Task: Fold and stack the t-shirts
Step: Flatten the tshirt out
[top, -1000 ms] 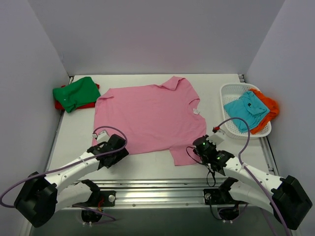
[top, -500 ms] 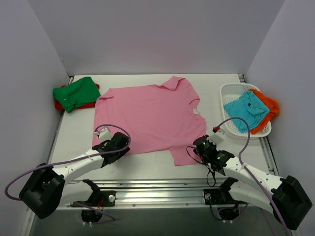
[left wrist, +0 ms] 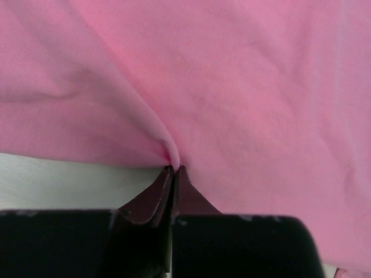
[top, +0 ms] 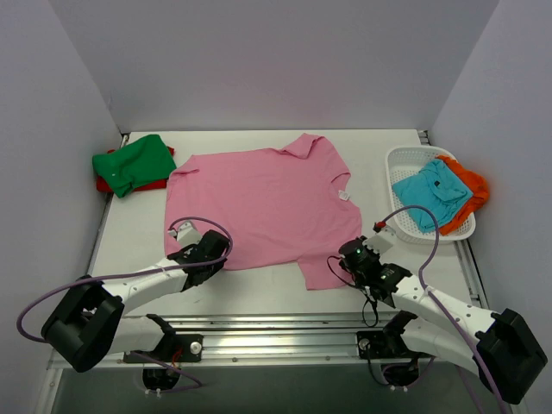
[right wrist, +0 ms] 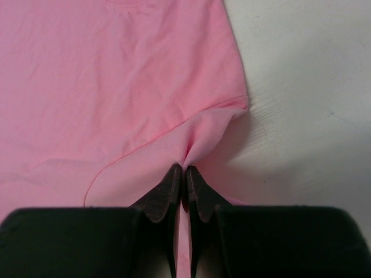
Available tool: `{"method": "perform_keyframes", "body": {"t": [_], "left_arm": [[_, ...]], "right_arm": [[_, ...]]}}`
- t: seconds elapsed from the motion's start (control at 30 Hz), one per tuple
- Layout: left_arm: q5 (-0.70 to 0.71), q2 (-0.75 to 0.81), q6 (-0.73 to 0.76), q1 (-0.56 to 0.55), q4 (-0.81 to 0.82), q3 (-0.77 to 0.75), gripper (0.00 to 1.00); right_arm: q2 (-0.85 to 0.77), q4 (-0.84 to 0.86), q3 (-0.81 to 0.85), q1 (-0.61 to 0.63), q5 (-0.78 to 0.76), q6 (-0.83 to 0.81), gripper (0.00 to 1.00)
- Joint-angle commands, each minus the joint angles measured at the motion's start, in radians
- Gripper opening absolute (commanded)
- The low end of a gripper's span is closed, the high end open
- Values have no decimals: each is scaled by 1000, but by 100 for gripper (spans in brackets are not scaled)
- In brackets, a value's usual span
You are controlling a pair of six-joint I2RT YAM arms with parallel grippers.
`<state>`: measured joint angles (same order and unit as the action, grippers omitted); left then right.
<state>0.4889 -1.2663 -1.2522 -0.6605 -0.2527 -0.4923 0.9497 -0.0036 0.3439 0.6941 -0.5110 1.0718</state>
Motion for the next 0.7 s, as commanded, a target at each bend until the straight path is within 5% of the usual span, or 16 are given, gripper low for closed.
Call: {"method": "perform_keyframes", "body": {"t": [0.0, 0.13, 0.4, 0.67], "left_arm": [[-16, -19, -20, -10, -82, 17, 2], [43, 57, 25, -51, -178, -47, 2], [371, 297, 14, -347, -603, -369, 2], [429, 482, 345, -455, -679, -690, 2]], "right_arm": [[-26, -15, 3, -2, -41, -12, 0], [-112, -120, 56, 42, -84, -13, 0], [-351, -397, 320, 264, -314, -45, 0], [-460, -291, 675, 292, -40, -400, 0]]}}
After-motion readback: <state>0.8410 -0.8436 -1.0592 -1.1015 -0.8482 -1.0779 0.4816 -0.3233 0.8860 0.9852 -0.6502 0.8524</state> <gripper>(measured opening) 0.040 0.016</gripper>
